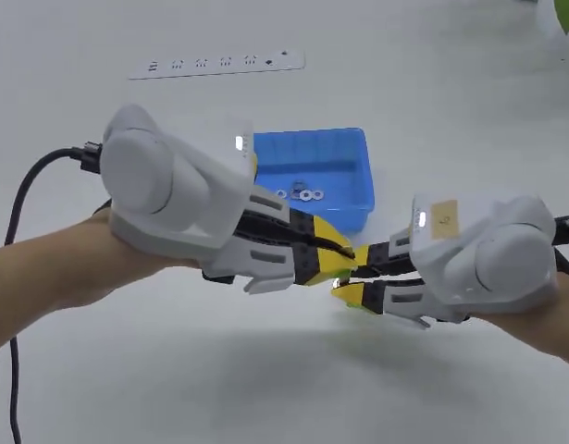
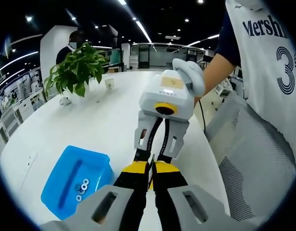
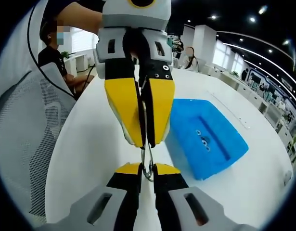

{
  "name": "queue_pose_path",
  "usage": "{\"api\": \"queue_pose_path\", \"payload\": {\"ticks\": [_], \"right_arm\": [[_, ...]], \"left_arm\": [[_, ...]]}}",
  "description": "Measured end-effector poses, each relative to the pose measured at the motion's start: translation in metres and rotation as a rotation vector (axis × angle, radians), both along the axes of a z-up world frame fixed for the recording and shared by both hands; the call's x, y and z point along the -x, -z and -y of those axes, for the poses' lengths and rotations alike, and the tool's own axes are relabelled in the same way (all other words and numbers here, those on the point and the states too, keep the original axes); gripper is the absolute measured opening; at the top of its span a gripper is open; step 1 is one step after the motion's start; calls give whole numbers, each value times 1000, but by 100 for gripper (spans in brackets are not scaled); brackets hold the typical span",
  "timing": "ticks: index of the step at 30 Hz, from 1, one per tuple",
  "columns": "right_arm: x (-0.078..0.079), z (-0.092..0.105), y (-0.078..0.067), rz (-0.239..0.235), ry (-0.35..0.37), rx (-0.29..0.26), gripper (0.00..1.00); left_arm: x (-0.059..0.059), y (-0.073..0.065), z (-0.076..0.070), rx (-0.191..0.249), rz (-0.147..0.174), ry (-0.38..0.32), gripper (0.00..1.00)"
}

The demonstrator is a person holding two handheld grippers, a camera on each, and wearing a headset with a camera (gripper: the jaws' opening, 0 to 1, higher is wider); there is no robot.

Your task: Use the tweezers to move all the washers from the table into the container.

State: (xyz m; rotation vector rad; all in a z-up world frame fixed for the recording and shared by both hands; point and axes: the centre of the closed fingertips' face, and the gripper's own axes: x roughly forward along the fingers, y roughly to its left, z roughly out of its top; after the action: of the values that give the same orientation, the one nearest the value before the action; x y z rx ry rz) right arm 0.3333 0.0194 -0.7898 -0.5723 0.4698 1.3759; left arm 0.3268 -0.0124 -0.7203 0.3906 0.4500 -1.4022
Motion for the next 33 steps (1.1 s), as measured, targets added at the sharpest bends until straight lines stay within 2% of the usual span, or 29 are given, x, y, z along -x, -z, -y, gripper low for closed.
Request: {"api": "queue_pose_path", "payload": {"ticks": [3,12,16,21,28,31,33], "right_arm": [[-1,0,0,-14,8,-14,10],[-1,-1,-1,-13,9,-5,10],[1,-2,-8,-13,5,-8,10],[6,-7,-19,-4,-21,-6,10],[0,-16,-40,22,-16,-18,10],[-4,-20,-48,38,-13,-30,10],[-6,-23,-53,49,-13,-36,10]], "left_arm": [[-2,0,-1,2,-6,-5,6],[-2,-2,-4,0,-17,-17,6],[0,-9,-7,14,-21,-29,6],[3,-20,-12,12,-22,-12,6],[2,-39,-20,25,20,-19,6],[-1,-49,-25,30,50,-31,6],[-2,-52,-28,31,56,-37,6]]}}
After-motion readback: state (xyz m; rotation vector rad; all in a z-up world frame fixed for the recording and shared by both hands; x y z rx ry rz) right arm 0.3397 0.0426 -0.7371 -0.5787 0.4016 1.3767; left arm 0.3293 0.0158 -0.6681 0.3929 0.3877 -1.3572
